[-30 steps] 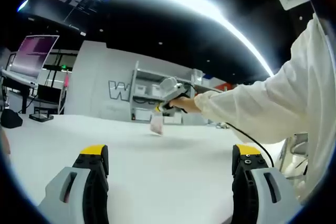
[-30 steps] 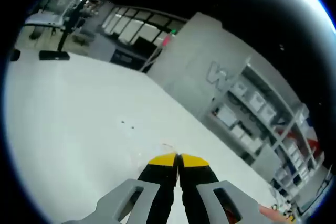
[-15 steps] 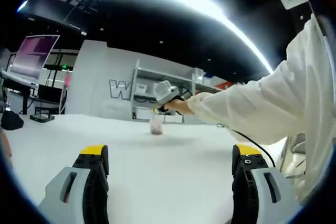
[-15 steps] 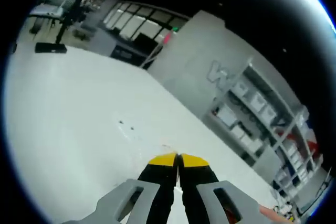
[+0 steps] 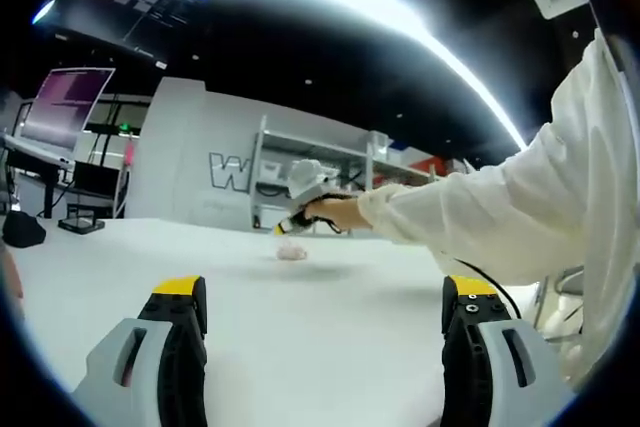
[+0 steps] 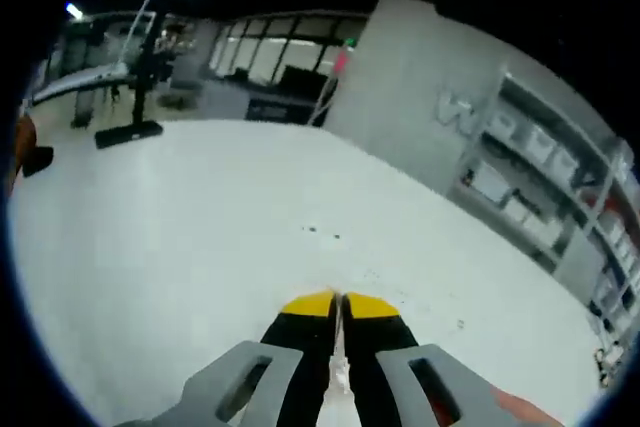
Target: Open the resealable bag by pulling the two sides of the seal apart until the entire bag opening is separated and visibly accessible.
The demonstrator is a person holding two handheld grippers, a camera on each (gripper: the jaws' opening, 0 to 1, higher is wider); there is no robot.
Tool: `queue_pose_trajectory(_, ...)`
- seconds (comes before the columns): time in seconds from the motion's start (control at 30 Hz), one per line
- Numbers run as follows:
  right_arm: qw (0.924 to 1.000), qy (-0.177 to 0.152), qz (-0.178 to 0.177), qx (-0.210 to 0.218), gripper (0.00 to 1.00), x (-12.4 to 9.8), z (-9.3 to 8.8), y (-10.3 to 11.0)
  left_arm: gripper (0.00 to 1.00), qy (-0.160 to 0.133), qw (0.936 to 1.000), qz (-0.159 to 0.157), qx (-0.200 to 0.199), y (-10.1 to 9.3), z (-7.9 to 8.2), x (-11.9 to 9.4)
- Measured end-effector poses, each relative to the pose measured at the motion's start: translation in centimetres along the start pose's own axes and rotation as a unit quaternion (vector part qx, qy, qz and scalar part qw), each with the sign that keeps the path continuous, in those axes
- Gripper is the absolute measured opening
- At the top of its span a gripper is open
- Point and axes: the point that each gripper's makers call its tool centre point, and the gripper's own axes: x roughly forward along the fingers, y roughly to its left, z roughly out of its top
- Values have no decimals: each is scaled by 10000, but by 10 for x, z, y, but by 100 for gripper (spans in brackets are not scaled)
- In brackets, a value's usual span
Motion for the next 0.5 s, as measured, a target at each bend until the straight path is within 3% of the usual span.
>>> queue_pose_trajectory(0.2, 10000, -7, 18, -41, 1, -6, -2, -1, 96, 24, 10000, -20, 28, -4, 0, -1)
queue_pose_trajectory(0.33, 9995, -120, 155, 241, 1, -11, -1, 0, 96, 37, 10000, -29, 45, -6, 1, -1)
queue_pose_trajectory(0.5, 9980, 3, 400, 491, 5, -8, -9, 11, 96, 61, 9999, -82, 56, -11, 1, 1)
